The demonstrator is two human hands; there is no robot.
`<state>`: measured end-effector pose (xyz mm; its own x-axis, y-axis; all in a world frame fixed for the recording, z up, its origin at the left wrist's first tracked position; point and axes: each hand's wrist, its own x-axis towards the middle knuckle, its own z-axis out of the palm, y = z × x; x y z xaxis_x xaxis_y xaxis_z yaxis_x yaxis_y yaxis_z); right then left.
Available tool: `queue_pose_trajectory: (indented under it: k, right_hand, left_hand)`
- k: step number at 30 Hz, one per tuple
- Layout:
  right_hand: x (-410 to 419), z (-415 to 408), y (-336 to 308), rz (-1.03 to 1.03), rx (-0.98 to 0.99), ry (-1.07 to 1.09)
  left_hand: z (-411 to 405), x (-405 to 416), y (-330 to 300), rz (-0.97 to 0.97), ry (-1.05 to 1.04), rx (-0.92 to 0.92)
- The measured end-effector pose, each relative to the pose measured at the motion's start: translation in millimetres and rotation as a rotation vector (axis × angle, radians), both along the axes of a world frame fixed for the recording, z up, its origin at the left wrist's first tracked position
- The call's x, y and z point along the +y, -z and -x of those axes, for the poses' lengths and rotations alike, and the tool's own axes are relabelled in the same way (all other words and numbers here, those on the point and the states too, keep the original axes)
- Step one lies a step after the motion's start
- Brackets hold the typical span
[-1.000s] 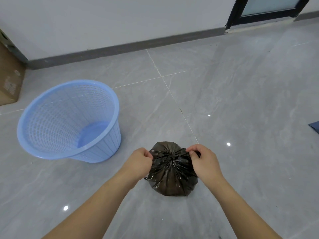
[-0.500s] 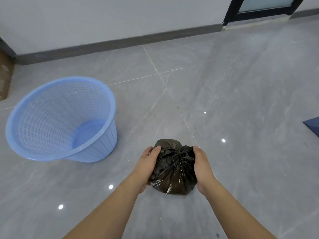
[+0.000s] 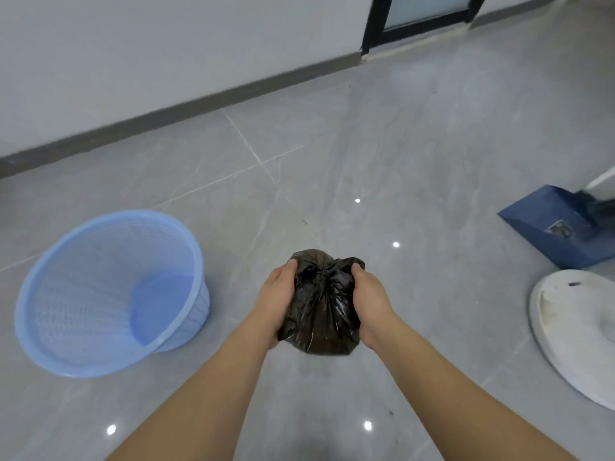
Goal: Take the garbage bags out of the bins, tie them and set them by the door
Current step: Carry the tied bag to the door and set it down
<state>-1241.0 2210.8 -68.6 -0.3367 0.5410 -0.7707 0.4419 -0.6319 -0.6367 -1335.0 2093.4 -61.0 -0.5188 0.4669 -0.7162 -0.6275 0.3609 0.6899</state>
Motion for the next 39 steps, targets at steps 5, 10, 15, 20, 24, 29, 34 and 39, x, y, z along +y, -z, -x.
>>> queue_pose_trajectory:
  k: [5, 10, 15, 20, 24, 29, 34, 39]
  right_hand:
    - [5, -11, -148, -0.052, 0.006, 0.127]
    - [12, -21, -349, -0.075, 0.074, 0.217]
    - [3, -36, -556, -0.124, 0.164, 0.267]
    - [-21, -46, -668, -0.122, 0.201, 0.36]
    - [-49, -59, -694, -0.088, 0.229, 0.441]
    - [-59, -96, -718, -0.08, 0.238, 0.549]
    - [-48, -162, -740, -0.126, 0.233, 0.7]
    - [-38, -262, -763, -0.138, 0.216, 0.856]
  left_hand:
    - [0, 26, -157, 0.013, 0.129, 0.041]
    - [2, 43, -359, -0.019, 0.263, 0.076]
    - [-6, 43, -585, -0.073, 0.353, 0.133]
    - [-15, 23, -696, -0.059, 0.38, 0.172]
    - [-27, 8, -717, -0.049, 0.413, 0.152]
    - [-65, 11, -736, -0.101, 0.557, 0.072]
    - [-129, 38, -766, -0.123, 0.707, 0.061]
    - [-220, 69, -780, -0.169, 0.885, 0.075]
